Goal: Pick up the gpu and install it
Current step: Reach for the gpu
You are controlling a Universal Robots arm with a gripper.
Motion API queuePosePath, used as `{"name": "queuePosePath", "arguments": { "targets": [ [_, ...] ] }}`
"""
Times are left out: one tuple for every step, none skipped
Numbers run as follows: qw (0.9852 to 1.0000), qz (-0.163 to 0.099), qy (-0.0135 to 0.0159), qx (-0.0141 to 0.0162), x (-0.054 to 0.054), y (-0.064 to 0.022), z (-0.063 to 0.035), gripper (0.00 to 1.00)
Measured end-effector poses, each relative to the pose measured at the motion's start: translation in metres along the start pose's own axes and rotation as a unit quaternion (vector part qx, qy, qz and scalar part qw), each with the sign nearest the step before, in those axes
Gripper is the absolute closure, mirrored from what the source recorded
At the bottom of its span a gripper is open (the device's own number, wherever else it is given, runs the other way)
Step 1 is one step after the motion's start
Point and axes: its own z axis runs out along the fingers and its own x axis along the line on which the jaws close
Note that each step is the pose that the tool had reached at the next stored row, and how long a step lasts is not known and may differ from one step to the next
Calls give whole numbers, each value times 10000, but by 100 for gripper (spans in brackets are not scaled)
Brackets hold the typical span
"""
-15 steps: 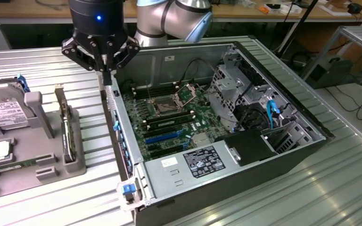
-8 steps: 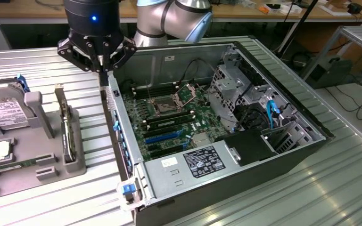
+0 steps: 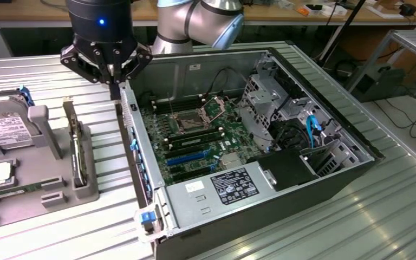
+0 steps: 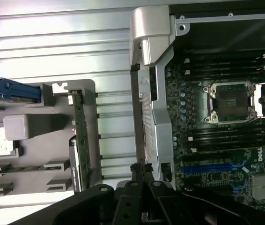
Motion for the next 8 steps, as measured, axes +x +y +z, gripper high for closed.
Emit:
{"name": "queuePosePath", "arguments": {
  "targets": [
    [10000, 0, 0, 0, 11, -1, 1, 89],
    [10000, 0, 0, 0, 19, -2, 2, 89],
    [10000, 0, 0, 0, 27, -2, 2, 89],
    [10000, 0, 0, 0, 36, -3, 3, 89],
    [10000, 0, 0, 0, 49, -4, 4, 89],
    [10000, 0, -1, 0, 66, -5, 6, 89],
    [10000, 0, 0, 0, 77, -6, 6, 89],
    [10000, 0, 0, 0, 92, -8, 7, 89]
  ]
}}
